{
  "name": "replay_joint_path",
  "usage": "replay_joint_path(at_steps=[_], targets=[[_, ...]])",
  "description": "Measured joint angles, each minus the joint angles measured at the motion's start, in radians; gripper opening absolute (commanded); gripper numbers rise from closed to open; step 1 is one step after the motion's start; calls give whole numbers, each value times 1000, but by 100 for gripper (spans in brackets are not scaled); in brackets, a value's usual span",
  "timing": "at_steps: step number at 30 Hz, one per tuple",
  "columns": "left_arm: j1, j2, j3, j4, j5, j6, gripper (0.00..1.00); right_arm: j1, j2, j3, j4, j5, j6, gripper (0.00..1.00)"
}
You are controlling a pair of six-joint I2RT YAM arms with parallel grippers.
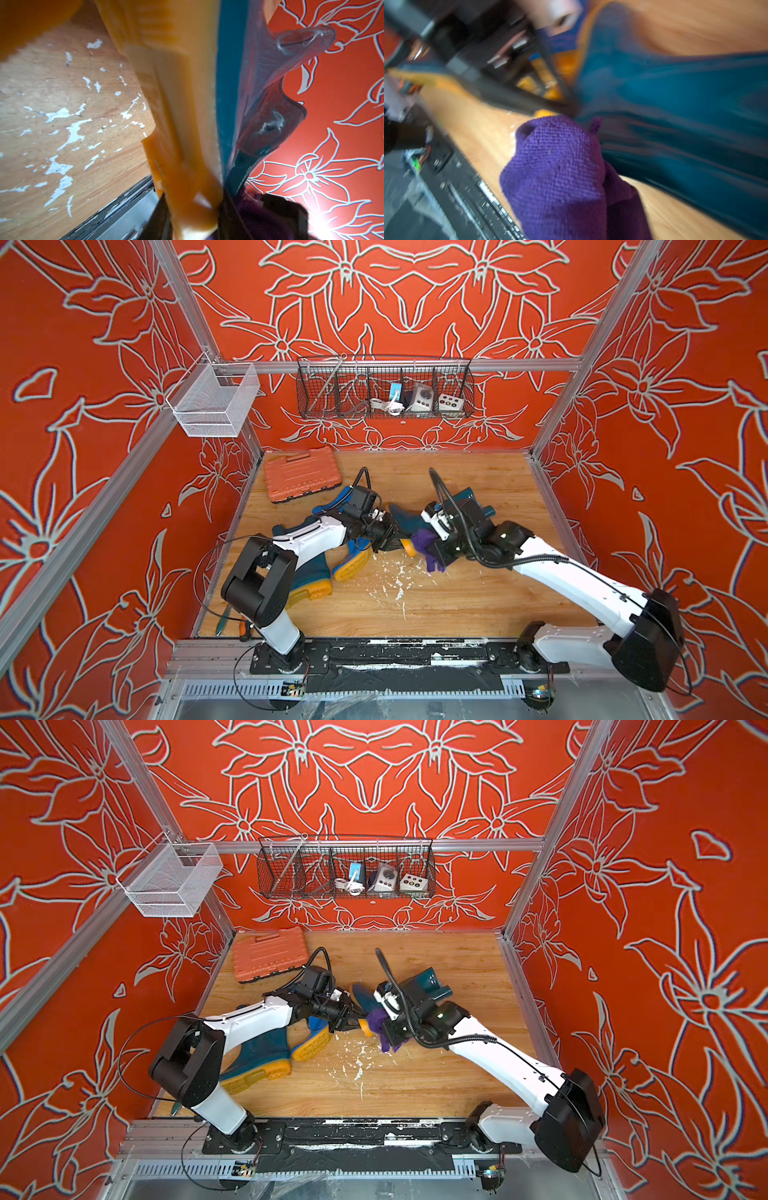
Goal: Wipe the rubber boots with a cloth
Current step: Wipe the dirt off the rubber boot, then adjust the rubber boot at the center of the board.
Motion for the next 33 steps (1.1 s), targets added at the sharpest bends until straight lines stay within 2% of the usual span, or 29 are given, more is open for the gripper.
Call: replay_joint_path(at_steps=[3, 6, 9, 14, 17, 19, 20, 22, 23, 25, 28, 33], targets=[[3, 0, 3, 5, 30, -5, 0, 28, 17, -23, 5, 24, -25, 0], [3, 0, 3, 7, 37, -6, 0, -23, 26, -23, -9, 63, -48, 0], [12, 0, 3, 2, 39, 3, 0, -206, 19, -23, -34, 84, -46, 0], [16, 6, 17, -76, 52, 93, 0, -589, -18, -10, -92, 164, -1, 0], [5, 27, 42, -158, 50, 189, 0, -719, -59, 12, -131, 179, 23, 0], [-9, 51, 75, -229, 28, 272, 0, -748, -101, 19, -149, 182, 36, 0], [-20, 68, 98, -267, 6, 318, 11, -753, -127, 24, -162, 182, 44, 0], [-46, 98, 140, -338, -60, 414, 43, -754, -180, 35, -175, 182, 60, 0], [-60, 108, 157, -371, -104, 464, 51, -754, -209, 42, -183, 182, 70, 0], [-84, 113, 186, -430, -187, 550, 62, -754, -254, 48, -190, 183, 81, 0], [-116, 100, 229, -510, -322, 676, 66, -755, -298, 59, -218, 185, 88, 0], [-151, 11, 237, -551, -487, 812, 62, -755, -319, 48, -241, 184, 99, 0]])
